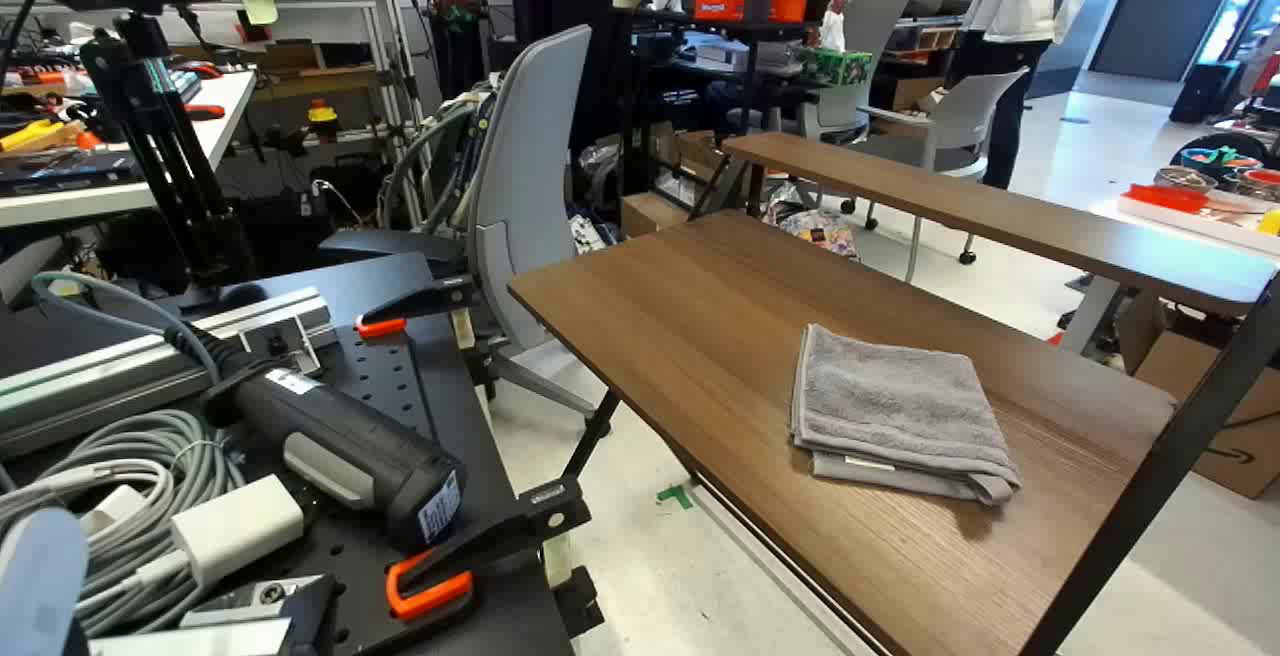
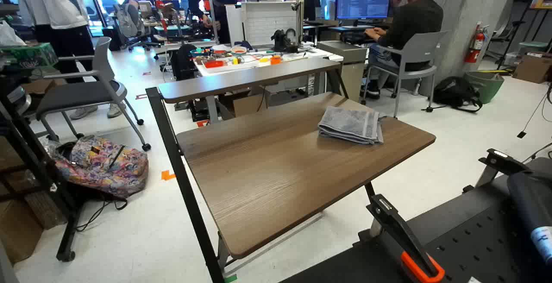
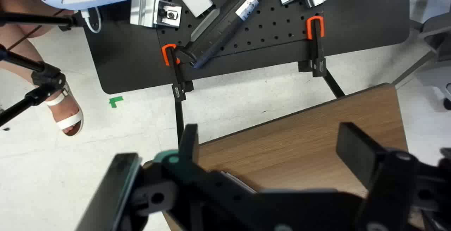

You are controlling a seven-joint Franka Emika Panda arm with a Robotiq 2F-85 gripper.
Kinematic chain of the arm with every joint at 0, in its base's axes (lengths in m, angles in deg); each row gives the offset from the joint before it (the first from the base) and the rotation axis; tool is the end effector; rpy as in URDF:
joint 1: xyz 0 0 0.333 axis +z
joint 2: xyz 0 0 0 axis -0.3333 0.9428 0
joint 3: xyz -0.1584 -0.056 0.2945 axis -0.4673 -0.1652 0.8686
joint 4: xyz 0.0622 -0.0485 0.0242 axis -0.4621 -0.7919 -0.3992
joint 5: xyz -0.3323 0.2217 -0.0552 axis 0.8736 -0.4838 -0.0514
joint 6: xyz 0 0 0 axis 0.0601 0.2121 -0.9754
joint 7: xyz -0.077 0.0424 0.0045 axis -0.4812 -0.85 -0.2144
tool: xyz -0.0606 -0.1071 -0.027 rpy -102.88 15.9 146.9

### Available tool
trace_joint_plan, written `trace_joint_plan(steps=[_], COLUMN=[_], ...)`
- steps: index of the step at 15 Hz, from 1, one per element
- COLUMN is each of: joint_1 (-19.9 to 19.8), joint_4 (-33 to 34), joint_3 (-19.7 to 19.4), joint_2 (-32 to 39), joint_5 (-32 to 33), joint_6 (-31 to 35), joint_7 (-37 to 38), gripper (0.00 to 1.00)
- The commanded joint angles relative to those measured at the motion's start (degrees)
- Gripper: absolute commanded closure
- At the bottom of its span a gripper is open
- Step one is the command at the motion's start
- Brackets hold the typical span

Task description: Move the towel

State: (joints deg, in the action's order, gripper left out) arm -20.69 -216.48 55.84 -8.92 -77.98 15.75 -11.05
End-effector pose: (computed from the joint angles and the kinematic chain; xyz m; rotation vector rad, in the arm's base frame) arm 0.3310 0.0044 0.4615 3.0898 -0.2036 -0.1068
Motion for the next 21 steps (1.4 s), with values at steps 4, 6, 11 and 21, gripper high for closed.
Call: trace_joint_plan(steps=[4, 6, 11, 21], joint_1=[-0.09, -0.09, -0.17, -1.37], joint_4=[0.17, 0.17, 1.35, 11.52], joint_3=[0.06, 0.06, 0.36, 1.99], joint_2=[0.02, 0.02, 3.01, 28.34], joint_5=[-0.04, -0.04, -2.18, -6.70], joint_6=[-0.10, -0.09, 3.44, 31.52], joint_7=[-0.06, -0.06, 2.76, 18.79], gripper=[0.00, 0.00, 0.00, 0.00])
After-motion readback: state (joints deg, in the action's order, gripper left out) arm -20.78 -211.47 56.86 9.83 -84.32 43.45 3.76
